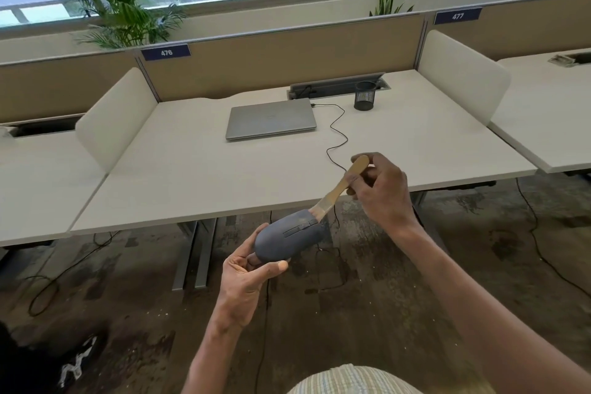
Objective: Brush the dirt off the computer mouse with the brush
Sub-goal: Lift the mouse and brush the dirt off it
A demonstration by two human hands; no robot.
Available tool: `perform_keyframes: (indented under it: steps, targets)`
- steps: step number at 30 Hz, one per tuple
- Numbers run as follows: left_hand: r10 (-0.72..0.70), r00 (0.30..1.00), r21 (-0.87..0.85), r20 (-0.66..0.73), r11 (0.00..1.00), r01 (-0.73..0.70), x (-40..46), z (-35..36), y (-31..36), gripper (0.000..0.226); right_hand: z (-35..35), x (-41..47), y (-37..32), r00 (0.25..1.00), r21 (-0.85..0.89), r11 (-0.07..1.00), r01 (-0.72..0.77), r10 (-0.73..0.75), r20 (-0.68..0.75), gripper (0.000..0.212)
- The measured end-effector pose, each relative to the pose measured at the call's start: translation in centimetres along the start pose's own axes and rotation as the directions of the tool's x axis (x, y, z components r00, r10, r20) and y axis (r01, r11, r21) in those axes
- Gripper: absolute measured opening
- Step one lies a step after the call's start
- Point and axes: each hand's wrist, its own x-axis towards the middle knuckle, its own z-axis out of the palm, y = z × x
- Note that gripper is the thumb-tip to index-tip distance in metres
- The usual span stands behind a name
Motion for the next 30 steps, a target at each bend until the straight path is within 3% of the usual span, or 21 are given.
perform_keyframes:
  steps: [6,11,16,20,24,27,30]
  targets:
    - [-0.023,1.000,0.027,-0.008,0.999,0.023,-0.3,0.2,0.2,0.107,0.5,-0.3,2.0,0.996,-0.163,0.986,-0.040,0.052,0.074,0.023]
    - [-0.021,1.000,0.012,-0.022,1.000,0.022,-0.3,0.2,0.3,0.105,-0.2,0.0,1.5,0.998,-0.273,0.962,0.009,0.006,0.055,0.022]
    - [-0.016,0.999,0.051,-0.050,0.999,0.019,-0.4,0.0,0.3,0.103,-1.2,0.3,-2.3,0.986,-0.203,0.967,0.156,-0.165,-0.030,0.027]
    - [-0.009,0.997,0.075,-0.072,0.997,0.014,-0.3,-0.1,0.3,0.101,-0.7,-0.9,-4.8,0.969,-0.104,0.964,0.243,-0.236,0.077,0.030]
    - [-0.001,0.998,0.075,-0.066,0.997,0.006,-0.3,0.0,0.4,0.102,0.4,-1.9,-5.2,0.942,-0.140,0.939,0.314,-0.289,0.171,0.033]
    - [0.007,0.998,0.077,-0.059,0.997,-0.002,-0.5,-0.1,0.2,0.092,0.6,-1.8,-5.0,0.934,-0.200,0.918,0.342,-0.309,0.182,0.032]
    - [0.008,0.998,0.069,-0.060,0.998,-0.003,-0.7,-0.2,0.2,0.100,0.3,-1.7,-5.3,0.939,-0.185,0.923,0.336,-0.313,0.143,0.032]
